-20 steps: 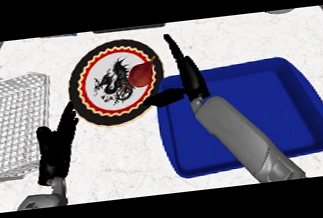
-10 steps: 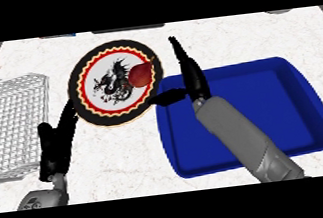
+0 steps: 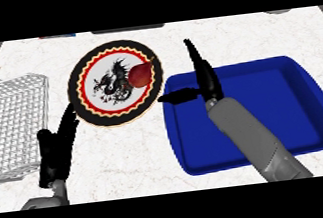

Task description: Pick the pear from the tray and place it in the plate

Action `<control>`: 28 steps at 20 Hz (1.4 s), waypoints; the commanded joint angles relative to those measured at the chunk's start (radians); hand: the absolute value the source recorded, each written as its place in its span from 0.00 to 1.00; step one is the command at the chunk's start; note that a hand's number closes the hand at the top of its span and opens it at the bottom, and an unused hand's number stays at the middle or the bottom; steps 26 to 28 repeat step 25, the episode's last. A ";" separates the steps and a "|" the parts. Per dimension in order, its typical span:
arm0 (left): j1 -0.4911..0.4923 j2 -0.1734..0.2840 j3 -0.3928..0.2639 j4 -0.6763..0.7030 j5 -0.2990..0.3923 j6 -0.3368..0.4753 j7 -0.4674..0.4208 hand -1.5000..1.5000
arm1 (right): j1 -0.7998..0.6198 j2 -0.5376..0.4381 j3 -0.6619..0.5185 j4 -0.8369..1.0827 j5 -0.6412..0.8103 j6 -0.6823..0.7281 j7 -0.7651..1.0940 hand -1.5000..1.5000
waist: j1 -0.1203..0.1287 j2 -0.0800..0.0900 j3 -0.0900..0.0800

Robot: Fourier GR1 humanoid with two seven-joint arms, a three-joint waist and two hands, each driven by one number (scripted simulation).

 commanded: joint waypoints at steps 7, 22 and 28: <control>-0.022 -0.002 0.037 -0.005 -0.008 -0.027 0.026 0.50 | 0.052 -0.057 -0.096 -0.046 0.074 0.038 -0.005 0.00 | -0.004 0.000 0.000; 0.023 0.004 0.060 -0.036 -0.025 -0.055 -0.004 0.50 | 0.071 -0.141 -0.254 0.042 0.081 0.072 -0.101 0.00 | -0.002 0.000 0.000; 0.005 -0.047 0.028 -0.021 -0.053 -0.017 0.015 0.50 | 0.099 -0.121 -0.260 0.071 0.109 0.022 -0.130 0.00 | -0.001 0.001 0.000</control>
